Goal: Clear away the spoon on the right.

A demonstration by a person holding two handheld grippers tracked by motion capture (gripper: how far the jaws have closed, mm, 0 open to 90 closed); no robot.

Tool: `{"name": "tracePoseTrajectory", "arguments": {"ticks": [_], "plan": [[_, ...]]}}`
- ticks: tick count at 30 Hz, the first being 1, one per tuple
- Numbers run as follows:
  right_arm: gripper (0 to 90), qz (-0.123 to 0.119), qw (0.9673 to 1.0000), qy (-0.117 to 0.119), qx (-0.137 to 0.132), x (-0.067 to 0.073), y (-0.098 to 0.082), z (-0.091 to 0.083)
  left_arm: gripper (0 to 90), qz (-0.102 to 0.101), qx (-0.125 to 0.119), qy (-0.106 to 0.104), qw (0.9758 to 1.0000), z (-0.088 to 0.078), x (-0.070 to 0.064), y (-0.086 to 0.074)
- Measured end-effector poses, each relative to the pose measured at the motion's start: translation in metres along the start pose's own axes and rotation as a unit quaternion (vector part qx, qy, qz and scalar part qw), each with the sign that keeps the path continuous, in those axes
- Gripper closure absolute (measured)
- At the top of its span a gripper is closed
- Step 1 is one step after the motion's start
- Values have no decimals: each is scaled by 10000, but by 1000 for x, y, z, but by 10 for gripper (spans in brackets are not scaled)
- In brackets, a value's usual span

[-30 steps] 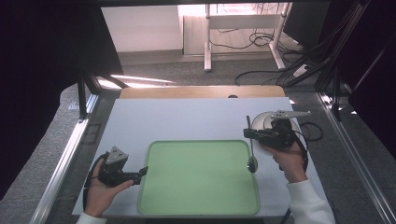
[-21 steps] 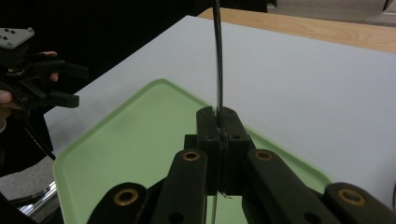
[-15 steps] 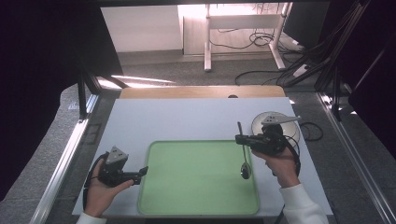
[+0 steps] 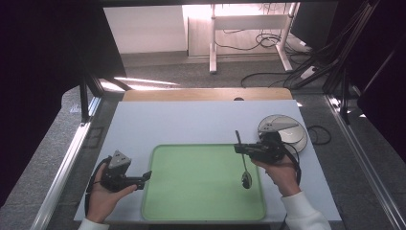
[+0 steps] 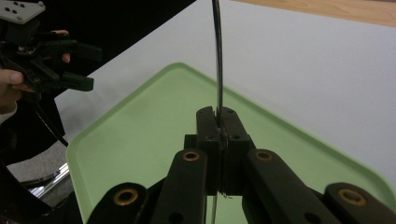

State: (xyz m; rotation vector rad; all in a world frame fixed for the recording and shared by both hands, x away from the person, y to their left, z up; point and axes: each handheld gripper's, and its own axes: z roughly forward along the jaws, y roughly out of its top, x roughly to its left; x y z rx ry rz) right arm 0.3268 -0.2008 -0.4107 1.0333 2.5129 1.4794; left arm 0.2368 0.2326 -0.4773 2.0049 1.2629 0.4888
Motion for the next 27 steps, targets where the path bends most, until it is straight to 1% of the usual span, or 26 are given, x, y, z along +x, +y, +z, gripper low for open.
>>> {"name": "tracePoseTrajectory", "arguments": {"ticks": [3,8,13,16,17,19,21,27], "plan": [[893,-26,10000,-14,27,2,-1,3,122,3,5,0,10000,0,0,0],[893,-80,9998,21,158,8,-2,13,122,2,12,9,10000,0,1,0],[893,-69,9996,24,261,9,-4,19,121,39,59,13,10000,0,1,-1],[893,-66,9995,-3,322,9,-6,22,121,40,59,13,10000,0,1,0],[893,-65,9991,-48,410,9,-8,26,122,7,29,9,10000,0,1,0],[893,-63,9990,-52,437,9,-8,28,121,11,32,11,10000,0,1,0],[893,-102,9985,-66,534,10,-11,34,121,6,25,13,10000,0,1,0],[892,-155,9976,-89,669,12,-13,43,122,3,22,18,10000,0,1,-1]]}}
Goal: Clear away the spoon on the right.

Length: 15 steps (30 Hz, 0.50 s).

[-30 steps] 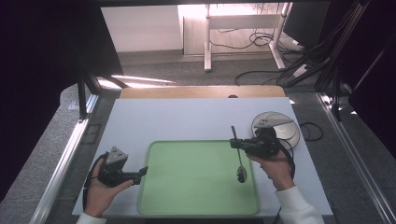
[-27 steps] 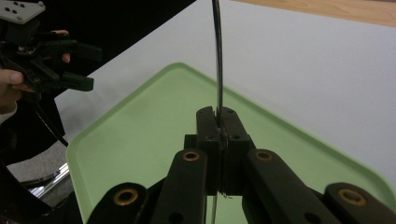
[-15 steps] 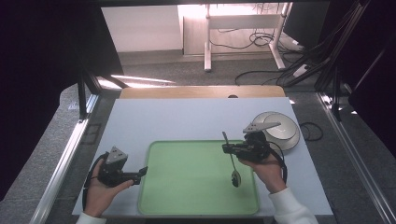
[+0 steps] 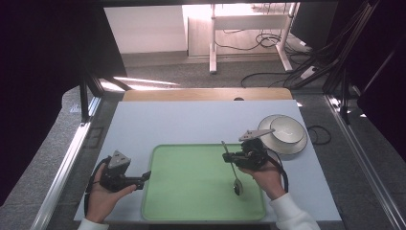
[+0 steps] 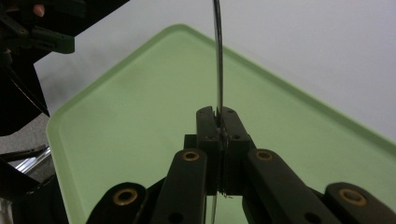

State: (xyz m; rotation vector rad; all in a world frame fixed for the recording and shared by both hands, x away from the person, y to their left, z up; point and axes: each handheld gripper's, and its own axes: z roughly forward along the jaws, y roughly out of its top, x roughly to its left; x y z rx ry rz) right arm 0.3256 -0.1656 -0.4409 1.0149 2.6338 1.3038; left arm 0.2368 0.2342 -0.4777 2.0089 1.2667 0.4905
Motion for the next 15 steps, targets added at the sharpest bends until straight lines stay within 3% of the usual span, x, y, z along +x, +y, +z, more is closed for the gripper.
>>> {"name": "tracePoseTrajectory", "arguments": {"ticks": [15], "plan": [[891,70,9996,-112,239,-2,-6,17,122,18,4,-1,10000,0,0,0]]}}
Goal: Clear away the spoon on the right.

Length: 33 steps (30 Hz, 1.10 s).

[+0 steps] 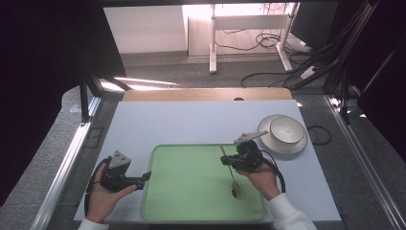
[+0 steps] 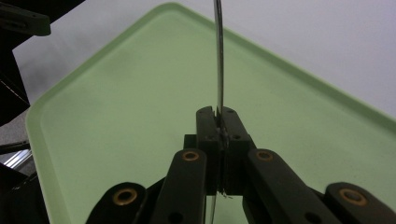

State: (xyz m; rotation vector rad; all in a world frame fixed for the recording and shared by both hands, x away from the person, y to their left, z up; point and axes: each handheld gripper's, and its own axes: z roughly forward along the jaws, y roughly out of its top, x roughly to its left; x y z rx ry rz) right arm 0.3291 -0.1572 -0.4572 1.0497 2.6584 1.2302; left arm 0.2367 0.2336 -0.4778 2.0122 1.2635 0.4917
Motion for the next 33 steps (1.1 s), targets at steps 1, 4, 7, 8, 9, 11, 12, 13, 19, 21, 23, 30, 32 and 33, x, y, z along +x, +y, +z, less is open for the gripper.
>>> {"name": "tracePoseTrajectory", "arguments": {"ticks": [1,4,7,8,9,11,12,13,19,21,23,30,32,33], "plan": [[891,0,10000,0,0,0,0,0,121,0,0,0,10000,0,0,0],[890,10,10000,-7,10,0,0,2,122,0,-1,-1,10000,0,0,0],[889,31,10000,-2,41,-1,-1,4,122,10,15,-1,10000,0,0,0],[887,75,9999,12,92,-2,-2,7,122,14,18,1,10000,1,0,0],[886,71,9999,12,108,-3,-2,8,122,15,19,1,10000,1,0,0],[885,76,9999,14,136,-3,-3,10,122,16,15,0,10000,0,0,0],[885,92,9999,21,145,-3,-3,11,122,18,8,0,10000,0,0,0],[882,92,9998,7,203,-3,-4,14,122,2,2,-1,10000,0,1,-1],[876,113,9991,-52,399,-3,-7,23,122,8,12,5,10000,0,1,-1],[870,115,9985,-65,537,-3,-9,29,122,14,19,5,10000,0,1,-1],[868,113,9983,-80,573,-2,-9,30,122,28,26,6,10000,1,1,-1],[842,110,9970,-171,750,-2,-12,39,122,42,36,2,10000,1,0,-1],[842,145,9967,-190,776,-3,-12,40,122,41,34,5,10000,1,1,-1],[841,148,9966,-203,782,-3,-13,41,122,40,37,5,10000,1,1,-1]]}}
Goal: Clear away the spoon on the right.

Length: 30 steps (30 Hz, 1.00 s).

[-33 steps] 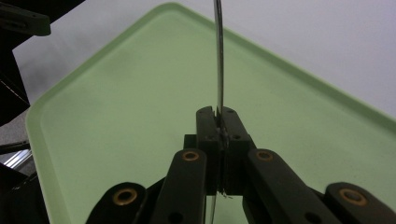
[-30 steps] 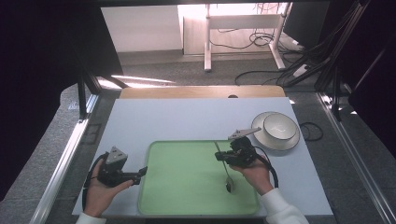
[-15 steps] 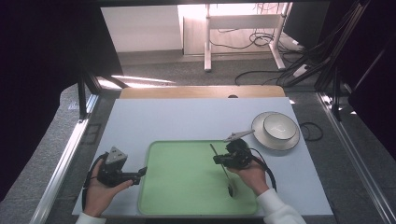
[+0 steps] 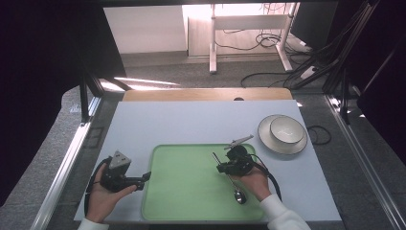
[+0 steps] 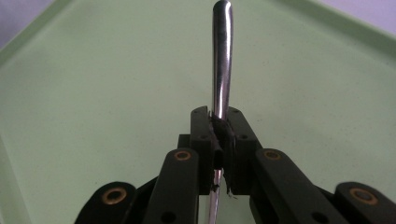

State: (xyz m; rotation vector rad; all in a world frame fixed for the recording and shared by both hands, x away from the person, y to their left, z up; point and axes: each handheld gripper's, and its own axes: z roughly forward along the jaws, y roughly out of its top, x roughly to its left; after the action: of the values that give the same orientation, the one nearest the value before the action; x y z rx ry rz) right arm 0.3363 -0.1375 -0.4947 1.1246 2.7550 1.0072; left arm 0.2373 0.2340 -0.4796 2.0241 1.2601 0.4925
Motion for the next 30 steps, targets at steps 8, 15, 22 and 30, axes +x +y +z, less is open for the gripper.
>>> {"name": "tracePoseTrajectory", "arguments": {"ticks": [8,15,22,30], "plan": [[821,49,9999,-109,26,-2,0,3,122,11,2,13,10000,0,0,0],[782,16,9994,-331,33,-4,0,4,122,25,19,14,10000,0,1,0],[767,-20,9988,-483,-13,-5,0,3,123,25,16,22,10000,0,1,0],[687,-56,9983,-576,-75,-4,1,1,122,29,17,32,10000,0,1,0]]}}
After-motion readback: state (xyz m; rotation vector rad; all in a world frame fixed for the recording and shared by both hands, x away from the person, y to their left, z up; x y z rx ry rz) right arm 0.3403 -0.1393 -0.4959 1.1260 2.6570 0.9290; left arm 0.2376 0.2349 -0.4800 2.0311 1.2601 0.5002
